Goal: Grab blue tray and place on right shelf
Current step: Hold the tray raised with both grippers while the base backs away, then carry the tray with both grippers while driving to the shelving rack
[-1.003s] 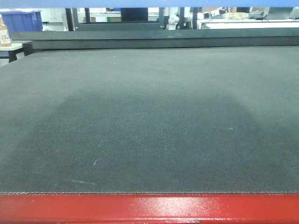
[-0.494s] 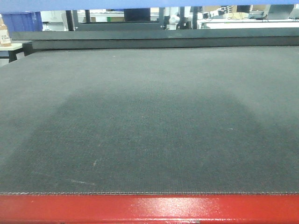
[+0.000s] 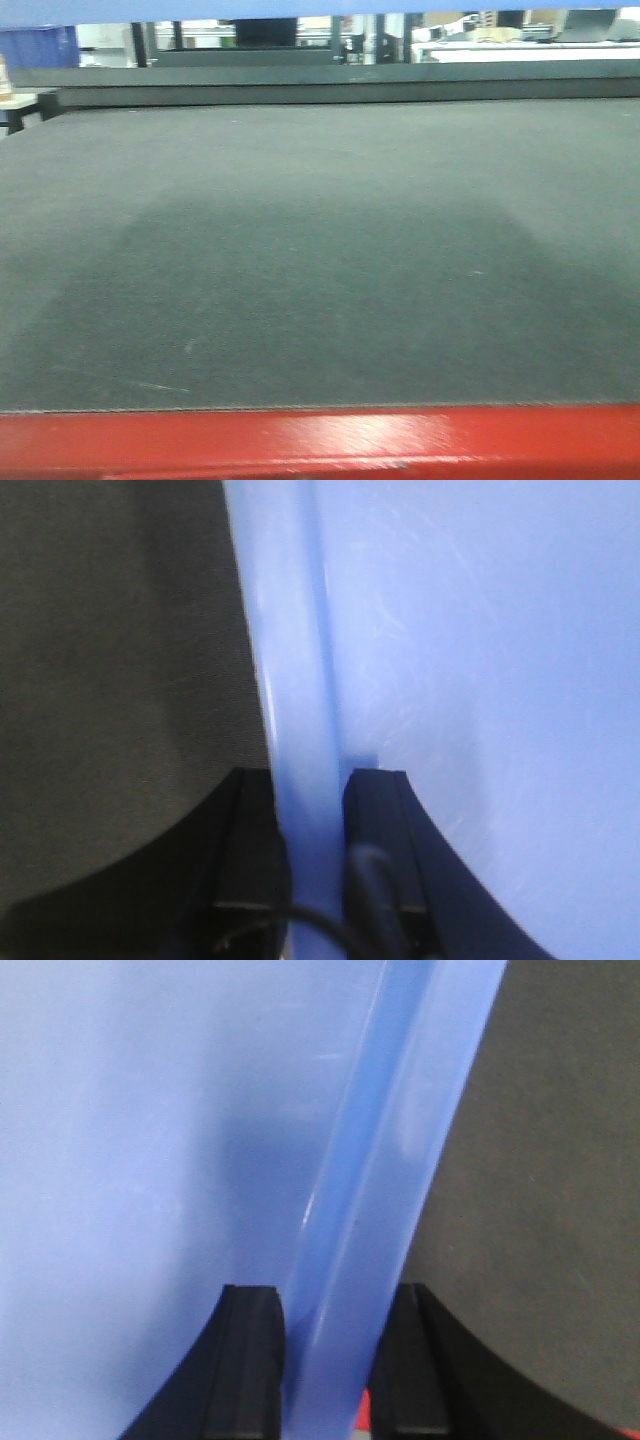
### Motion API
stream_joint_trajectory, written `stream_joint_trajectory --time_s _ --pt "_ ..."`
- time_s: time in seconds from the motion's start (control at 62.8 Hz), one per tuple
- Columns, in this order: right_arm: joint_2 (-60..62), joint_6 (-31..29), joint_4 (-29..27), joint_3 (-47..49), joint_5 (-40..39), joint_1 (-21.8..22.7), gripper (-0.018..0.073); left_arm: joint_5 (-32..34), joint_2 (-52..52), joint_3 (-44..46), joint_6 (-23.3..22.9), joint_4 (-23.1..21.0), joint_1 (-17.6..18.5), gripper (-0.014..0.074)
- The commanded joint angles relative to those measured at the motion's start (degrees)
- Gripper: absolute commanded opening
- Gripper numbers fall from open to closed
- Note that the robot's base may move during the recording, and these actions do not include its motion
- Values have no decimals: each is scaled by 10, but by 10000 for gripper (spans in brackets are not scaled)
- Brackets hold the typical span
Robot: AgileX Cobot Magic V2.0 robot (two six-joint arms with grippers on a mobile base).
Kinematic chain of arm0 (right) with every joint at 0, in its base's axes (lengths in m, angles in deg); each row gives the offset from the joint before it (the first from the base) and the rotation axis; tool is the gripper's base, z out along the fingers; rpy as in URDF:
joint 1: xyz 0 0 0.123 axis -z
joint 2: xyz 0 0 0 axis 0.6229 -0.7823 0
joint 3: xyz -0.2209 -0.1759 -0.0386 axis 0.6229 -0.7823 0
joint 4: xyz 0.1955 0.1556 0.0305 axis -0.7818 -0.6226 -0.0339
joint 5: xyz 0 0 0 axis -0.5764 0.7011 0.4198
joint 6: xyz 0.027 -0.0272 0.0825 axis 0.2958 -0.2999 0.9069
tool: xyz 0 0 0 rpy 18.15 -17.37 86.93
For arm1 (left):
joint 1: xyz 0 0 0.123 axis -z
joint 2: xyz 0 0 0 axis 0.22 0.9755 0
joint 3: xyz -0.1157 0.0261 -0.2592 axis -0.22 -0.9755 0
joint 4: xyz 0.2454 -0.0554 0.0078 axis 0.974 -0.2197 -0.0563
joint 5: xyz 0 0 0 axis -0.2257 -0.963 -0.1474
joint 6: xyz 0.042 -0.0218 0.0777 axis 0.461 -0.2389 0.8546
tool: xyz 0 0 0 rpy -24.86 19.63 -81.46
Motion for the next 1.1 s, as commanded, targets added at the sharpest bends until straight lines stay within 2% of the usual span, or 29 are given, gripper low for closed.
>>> stream_joint_trajectory --time_s 0.0,0.239,0.462,1.083 --pt "15 -21 -38 18 32 -6 23 -38 -16 14 28 -73 17 -48" --pt "15 -21 -38 18 24 -6 23 -38 -16 14 28 -73 17 -48" --pt "15 -21 -38 18 23 -6 23 -38 -16 14 28 -98 17 -48" --pt "15 -21 -38 18 23 -6 23 -38 -16 14 28 -99 17 -48"
